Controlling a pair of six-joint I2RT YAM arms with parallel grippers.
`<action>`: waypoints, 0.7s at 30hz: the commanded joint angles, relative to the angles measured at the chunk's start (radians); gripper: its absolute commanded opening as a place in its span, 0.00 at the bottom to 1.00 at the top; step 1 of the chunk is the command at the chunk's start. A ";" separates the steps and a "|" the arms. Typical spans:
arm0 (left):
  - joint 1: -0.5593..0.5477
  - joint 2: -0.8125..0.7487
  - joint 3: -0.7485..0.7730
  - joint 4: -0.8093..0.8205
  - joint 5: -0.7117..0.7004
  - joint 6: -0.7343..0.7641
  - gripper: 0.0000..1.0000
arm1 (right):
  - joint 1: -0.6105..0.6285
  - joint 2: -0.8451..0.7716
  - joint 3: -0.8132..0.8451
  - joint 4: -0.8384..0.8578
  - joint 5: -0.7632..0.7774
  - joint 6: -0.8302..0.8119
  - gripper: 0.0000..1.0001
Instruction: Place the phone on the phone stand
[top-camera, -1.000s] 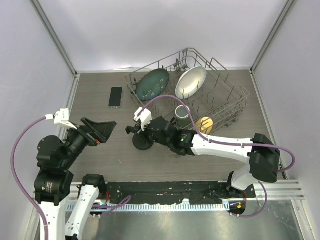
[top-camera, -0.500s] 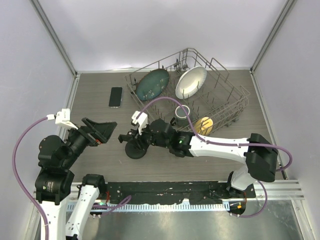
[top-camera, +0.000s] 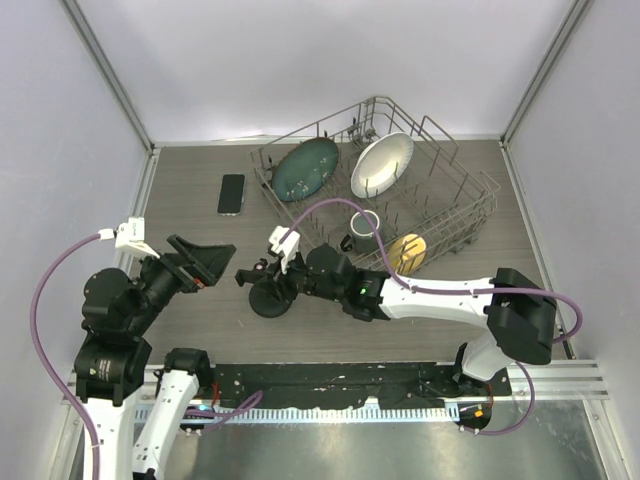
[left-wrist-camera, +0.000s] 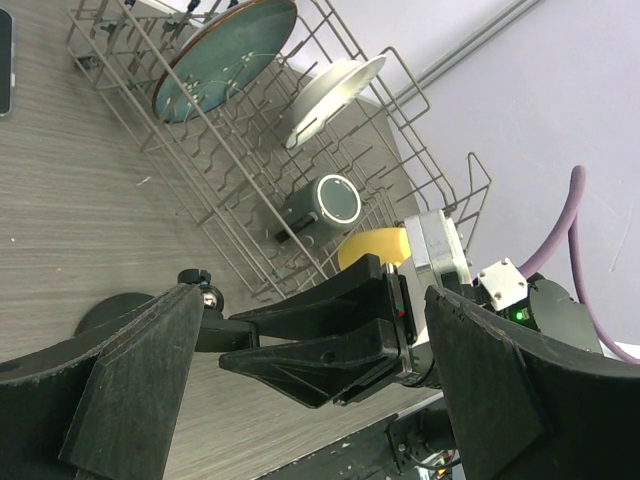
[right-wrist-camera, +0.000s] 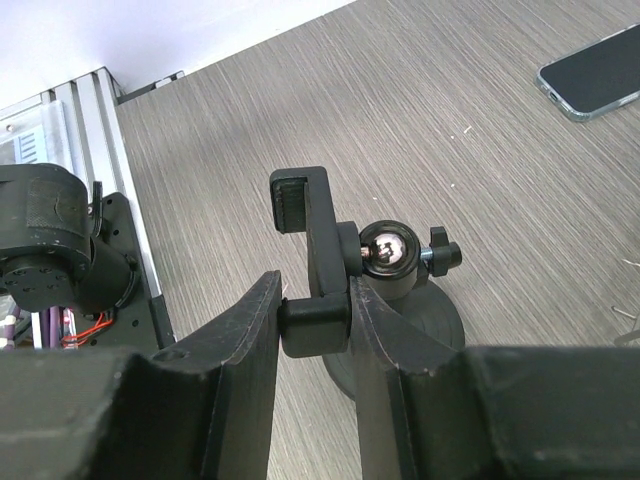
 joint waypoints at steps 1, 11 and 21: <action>-0.002 -0.009 0.003 0.032 -0.004 0.000 0.97 | 0.008 0.009 -0.045 0.008 0.001 0.000 0.01; -0.003 -0.014 -0.039 0.036 0.002 0.003 0.97 | 0.006 0.003 -0.138 0.020 0.038 -0.011 0.01; -0.002 -0.009 -0.085 0.047 -0.004 -0.002 0.97 | 0.008 0.093 -0.126 0.008 0.030 -0.028 0.01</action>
